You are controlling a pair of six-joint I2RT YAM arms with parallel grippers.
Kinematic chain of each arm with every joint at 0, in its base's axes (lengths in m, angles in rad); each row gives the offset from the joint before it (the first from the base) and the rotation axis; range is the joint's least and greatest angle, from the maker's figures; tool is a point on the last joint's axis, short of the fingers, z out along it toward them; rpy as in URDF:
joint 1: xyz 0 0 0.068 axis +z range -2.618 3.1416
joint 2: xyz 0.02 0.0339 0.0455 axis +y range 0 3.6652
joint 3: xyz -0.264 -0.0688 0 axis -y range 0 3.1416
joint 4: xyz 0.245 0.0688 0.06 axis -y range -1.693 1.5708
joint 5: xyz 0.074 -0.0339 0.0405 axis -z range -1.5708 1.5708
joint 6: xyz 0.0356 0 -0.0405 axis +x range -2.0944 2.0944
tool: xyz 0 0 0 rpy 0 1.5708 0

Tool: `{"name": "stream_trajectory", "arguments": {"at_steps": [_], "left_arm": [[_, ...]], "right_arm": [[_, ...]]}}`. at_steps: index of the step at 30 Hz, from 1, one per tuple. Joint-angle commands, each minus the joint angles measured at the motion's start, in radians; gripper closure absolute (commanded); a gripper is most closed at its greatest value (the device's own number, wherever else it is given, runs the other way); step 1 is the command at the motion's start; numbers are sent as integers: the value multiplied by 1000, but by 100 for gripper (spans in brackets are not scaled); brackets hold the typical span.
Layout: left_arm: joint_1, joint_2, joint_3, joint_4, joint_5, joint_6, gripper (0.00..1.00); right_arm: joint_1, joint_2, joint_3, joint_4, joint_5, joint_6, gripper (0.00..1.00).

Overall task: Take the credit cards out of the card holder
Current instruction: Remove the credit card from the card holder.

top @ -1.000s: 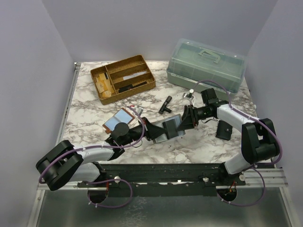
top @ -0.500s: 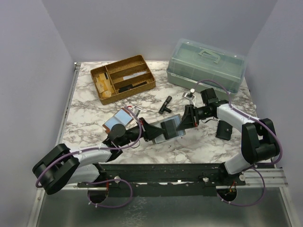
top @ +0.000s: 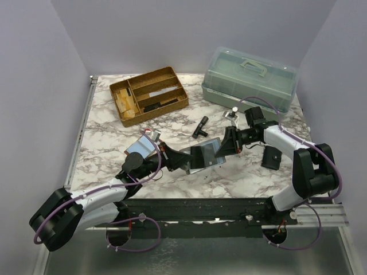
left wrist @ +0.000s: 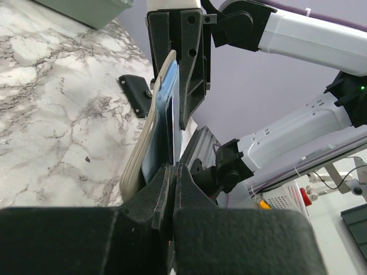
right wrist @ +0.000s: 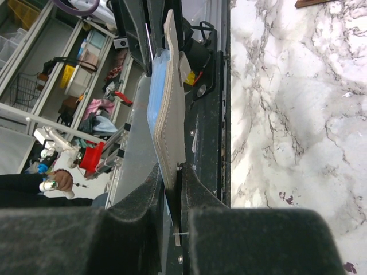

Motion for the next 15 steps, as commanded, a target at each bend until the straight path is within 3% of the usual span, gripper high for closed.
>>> {"name": "stream_trajectory", "arguments": {"at_steps": [1, 15], "left_arm": [[26, -78, -33, -72, 22, 14, 100], [94, -191, -69, -185, -36, 3, 100]], "right_arm": [[-25, -20, 24, -15, -29, -18, 98], [-26, 4, -10, 96, 258, 88, 98]]}}
